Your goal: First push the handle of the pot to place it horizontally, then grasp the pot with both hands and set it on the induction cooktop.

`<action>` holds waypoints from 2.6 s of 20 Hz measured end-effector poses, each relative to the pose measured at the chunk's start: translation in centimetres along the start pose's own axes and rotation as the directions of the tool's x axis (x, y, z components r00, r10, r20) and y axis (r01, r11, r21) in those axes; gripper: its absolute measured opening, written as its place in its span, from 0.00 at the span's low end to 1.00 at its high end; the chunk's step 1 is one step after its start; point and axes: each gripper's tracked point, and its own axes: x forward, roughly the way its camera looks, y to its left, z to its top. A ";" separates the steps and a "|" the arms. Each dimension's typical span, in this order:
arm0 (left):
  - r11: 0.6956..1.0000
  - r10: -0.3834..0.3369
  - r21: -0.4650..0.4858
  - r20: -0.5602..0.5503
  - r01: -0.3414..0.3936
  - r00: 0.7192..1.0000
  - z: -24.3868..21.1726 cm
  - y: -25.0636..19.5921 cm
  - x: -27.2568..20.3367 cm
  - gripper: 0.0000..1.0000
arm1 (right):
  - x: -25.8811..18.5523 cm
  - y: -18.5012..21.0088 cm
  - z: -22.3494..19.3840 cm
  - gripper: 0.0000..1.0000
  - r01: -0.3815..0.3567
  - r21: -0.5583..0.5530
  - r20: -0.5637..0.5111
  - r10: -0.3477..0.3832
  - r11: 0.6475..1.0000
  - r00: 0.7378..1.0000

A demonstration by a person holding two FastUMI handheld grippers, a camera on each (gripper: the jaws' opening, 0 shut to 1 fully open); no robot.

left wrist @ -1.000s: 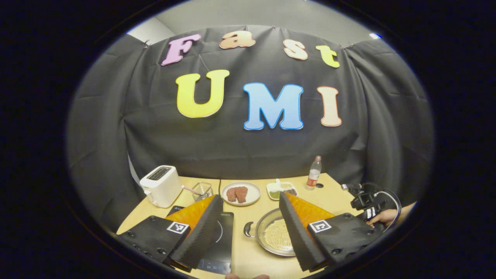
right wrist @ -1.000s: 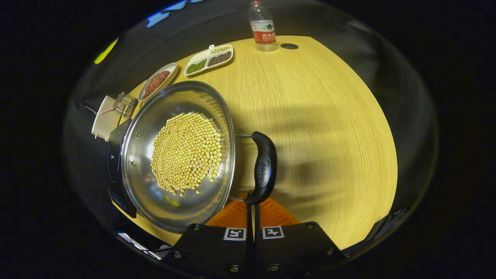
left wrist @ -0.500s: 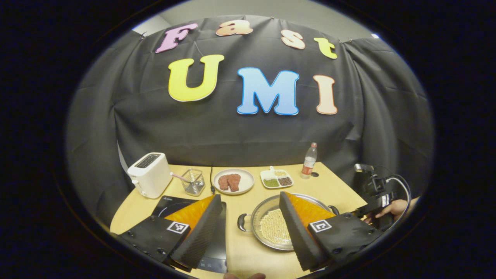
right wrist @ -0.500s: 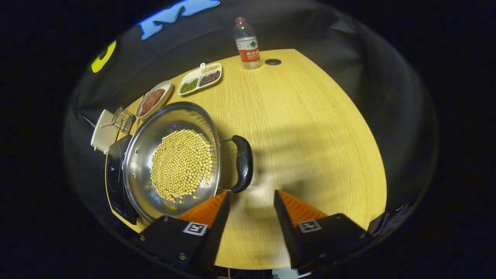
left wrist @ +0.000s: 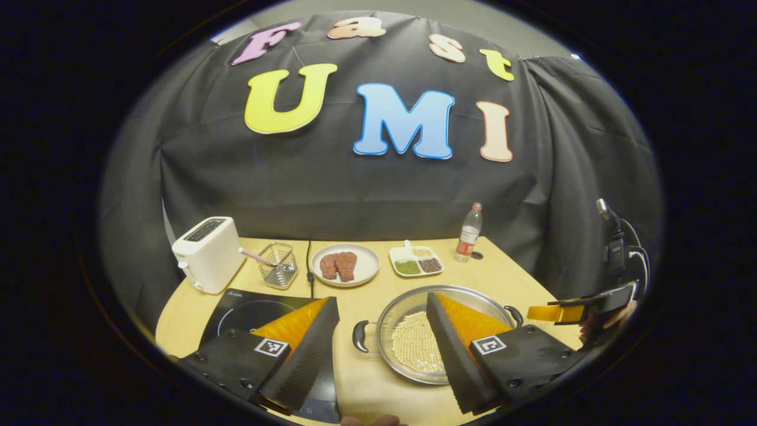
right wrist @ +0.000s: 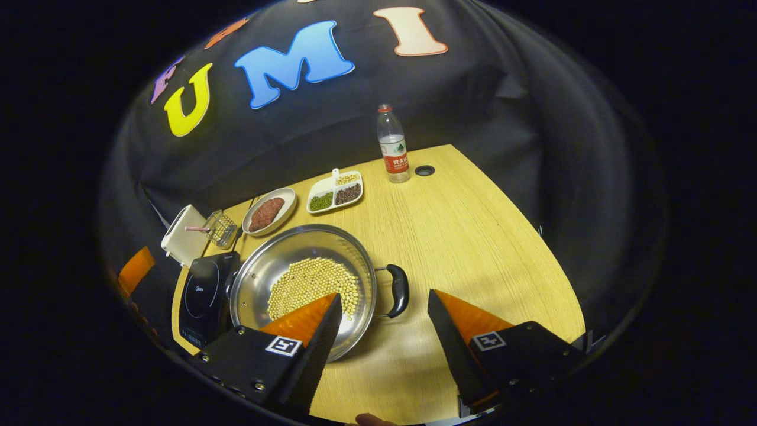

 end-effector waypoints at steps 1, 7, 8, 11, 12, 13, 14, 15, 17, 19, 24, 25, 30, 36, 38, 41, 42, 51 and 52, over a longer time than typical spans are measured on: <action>1.000 -0.002 -0.003 -0.015 0.002 1.000 -0.8 0.2 0.9 0.97 | 0.5 0.2 -0.2 0.89 0.001 -0.003 0.002 -0.001 1.000 1.000; 0.999 -0.002 -0.032 -0.127 -0.002 0.992 -5.8 1.8 6.7 0.98 | 3.5 -0.1 0.2 0.90 0.041 -0.020 0.027 -0.040 0.999 0.999; 0.999 -0.003 -0.034 -0.143 -0.002 0.990 -6.6 2.0 7.6 0.98 | 4.1 -0.4 0.3 0.89 0.052 -0.038 0.026 -0.051 0.998 0.998; 0.999 -0.014 -0.054 -0.197 0.003 0.980 -9.2 2.6 10.3 0.98 | 5.7 -0.4 -0.1 0.90 0.076 -0.061 0.020 -0.075 0.995 0.997; 0.998 -0.008 -0.059 -0.218 -0.004 0.976 -10.0 3.0 11.0 0.98 | 6.4 -0.4 -0.3 0.90 0.079 -0.060 0.010 -0.079 0.995 0.997; 0.998 -0.005 -0.060 -0.233 -0.009 0.972 -10.6 3.3 11.5 0.99 | 7.1 -0.2 -0.5 0.89 0.083 -0.058 0.003 -0.083 0.995 0.997; 0.998 -0.004 -0.057 -0.241 -0.010 0.971 -10.9 3.4 12.1 0.99 | 7.5 -0.3 -0.8 0.89 0.091 -0.055 -0.004 -0.091 0.994 0.996; 0.999 -0.004 -0.049 -0.247 -0.008 0.969 -11.2 3.5 12.4 0.98 | 7.9 -0.6 -0.9 0.89 0.094 -0.049 -0.012 -0.095 0.994 0.995; 0.999 -0.010 -0.037 -0.262 0.000 0.965 -11.8 3.4 13.0 0.98 | 8.6 -0.7 -1.3 0.89 0.107 -0.041 -0.024 -0.108 0.993 0.994; 1.000 -0.011 -0.027 -0.281 0.004 0.960 -12.6 3.4 13.3 0.98 | 9.5 -0.7 -1.6 0.89 0.111 -0.032 -0.033 -0.112 0.993 0.993; 1.000 -0.019 -0.001 -0.325 0.020 0.946 -14.1 3.6 14.1 0.98 | 10.3 -0.9 -3.2 0.89 0.115 -0.035 -0.073 -0.117 0.993 0.990; 1.000 -0.024 0.003 -0.333 0.027 0.943 -14.5 3.5 14.2 0.98 | 10.4 -1.0 -3.6 0.89 0.115 -0.038 -0.081 -0.117 0.993 0.990; 0.998 -0.034 0.034 -0.387 0.051 0.921 -16.1 3.7 14.2 0.96 | 11.2 -1.0 -4.7 0.89 0.106 -0.034 -0.116 -0.109 0.994 0.987; 0.993 -0.057 0.069 -0.438 0.096 0.897 -17.3 3.1 14.4 0.75 | 11.9 -1.1 -5.6 0.68 0.071 0.049 -0.157 -0.063 0.996 0.986; 0.992 -0.052 0.078 -0.445 0.096 0.894 -17.1 3.0 14.3 0.77 | 11.9 -1.1 -5.5 0.61 0.063 0.052 -0.161 -0.054 0.997 0.986; 0.995 -0.053 0.050 -0.452 0.084 0.890 -17.0 3.2 14.2 0.70 | 11.7 -0.8 -5.5 0.56 0.070 0.061 -0.167 -0.059 0.996 0.984; 0.995 -0.053 0.050 -0.449 0.085 0.892 -16.9 3.2 14.2 0.72 | 11.7 -0.7 -5.3 0.56 0.070 0.060 -0.169 -0.059 0.996 0.984; 0.997 -0.045 0.041 -0.377 0.065 0.925 -12.4 4.3 10.5 0.68 | 7.4 1.8 -2.7 0.56 0.048 0.026 -0.147 -0.044 0.998 0.988; 0.998 -0.042 0.037 -0.370 0.059 0.928 -11.7 4.8 9.9 0.64 | 6.9 2.5 -2.3 0.56 0.044 0.026 -0.143 -0.039 0.999 0.989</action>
